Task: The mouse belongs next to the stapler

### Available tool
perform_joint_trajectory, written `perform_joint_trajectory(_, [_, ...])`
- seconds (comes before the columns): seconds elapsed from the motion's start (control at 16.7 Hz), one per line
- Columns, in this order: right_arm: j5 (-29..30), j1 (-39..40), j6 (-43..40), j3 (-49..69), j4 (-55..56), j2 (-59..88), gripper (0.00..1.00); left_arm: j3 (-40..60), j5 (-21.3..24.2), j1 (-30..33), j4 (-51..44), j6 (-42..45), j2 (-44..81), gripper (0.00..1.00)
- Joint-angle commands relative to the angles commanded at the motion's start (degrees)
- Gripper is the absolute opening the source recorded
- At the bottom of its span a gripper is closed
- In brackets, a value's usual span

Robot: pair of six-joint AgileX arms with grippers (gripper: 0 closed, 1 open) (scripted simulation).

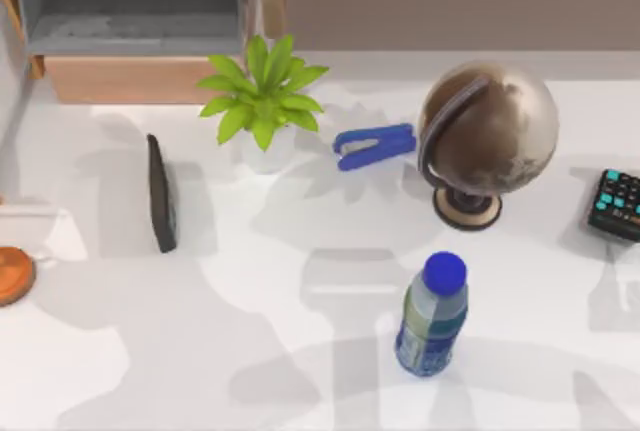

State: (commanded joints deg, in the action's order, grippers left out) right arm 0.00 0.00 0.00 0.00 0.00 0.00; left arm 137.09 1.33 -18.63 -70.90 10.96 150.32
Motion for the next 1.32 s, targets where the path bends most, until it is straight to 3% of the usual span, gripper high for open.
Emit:
perform_joint_trajectory(0.42, [0.0,0.0,0.0,0.0,0.0,0.0,1.00,-2.8,1.3,-0.5,-1.0,-3.6,-9.6,0.00])
perform_joint_trajectory(0.66, [0.0,0.0,0.0,0.0,0.0,0.0,1.00,-9.0,2.0,2.4,0.5,-7.6,-18.7,0.00])
perform_joint_trajectory(0.96, [0.0,0.0,0.0,0.0,0.0,0.0,1.00,-21.3,2.1,11.6,4.2,-15.0,-29.5,0.00])
perform_joint_trajectory(1.32, [0.0,0.0,0.0,0.0,0.0,0.0,1.00,-39.6,0.3,28.0,10.4,-27.0,-40.1,0.00])
